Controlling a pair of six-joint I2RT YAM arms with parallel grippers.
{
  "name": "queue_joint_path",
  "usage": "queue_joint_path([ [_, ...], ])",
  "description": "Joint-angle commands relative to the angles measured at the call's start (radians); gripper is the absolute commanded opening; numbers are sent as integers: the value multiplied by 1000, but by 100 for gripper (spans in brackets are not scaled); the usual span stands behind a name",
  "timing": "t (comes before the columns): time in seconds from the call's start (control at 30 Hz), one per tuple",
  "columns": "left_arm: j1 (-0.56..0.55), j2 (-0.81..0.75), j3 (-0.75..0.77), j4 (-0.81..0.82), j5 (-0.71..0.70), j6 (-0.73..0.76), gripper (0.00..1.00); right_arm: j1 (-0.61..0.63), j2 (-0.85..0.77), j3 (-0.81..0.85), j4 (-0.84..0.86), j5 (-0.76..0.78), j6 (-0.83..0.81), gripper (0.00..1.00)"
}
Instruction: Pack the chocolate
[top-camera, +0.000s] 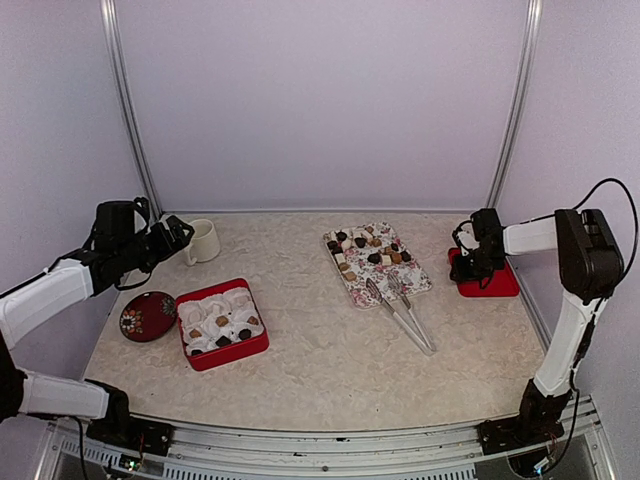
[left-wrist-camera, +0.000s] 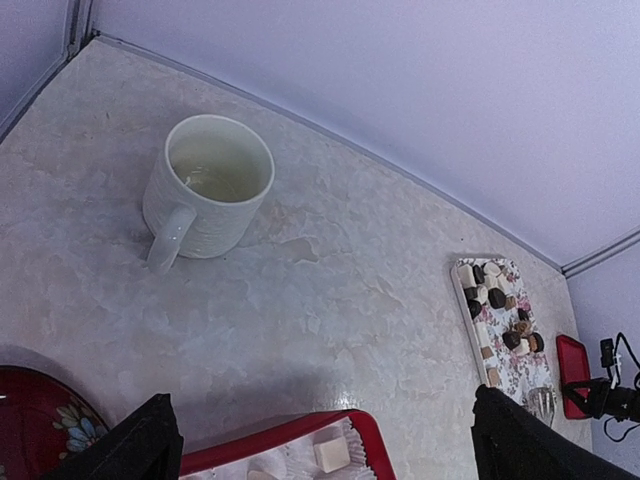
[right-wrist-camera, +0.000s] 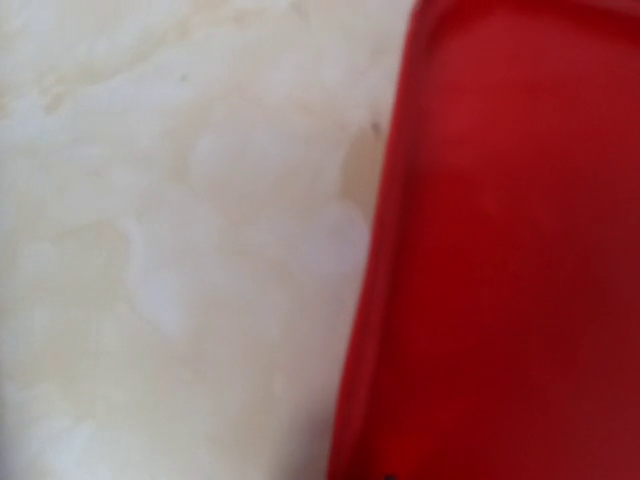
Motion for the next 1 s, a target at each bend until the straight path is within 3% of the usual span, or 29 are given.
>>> queue_joint_path([
  [0.0, 9, -8, -11, -38, -40, -24, 99, -6, 20, 26, -8, -11, 4, 22],
  [0.23, 13, -16, -16, -140, -93, -98, 99, -10, -12, 2, -7, -33, 8, 0],
  [0.57, 15, -41, -100, -308, -217, -226, 99, -11, -187, -16, 11, -101, 51, 0],
  [0.97, -6, -8, -200, -97, 68, -130, 99, 48, -393, 145, -104, -260, 9, 0],
])
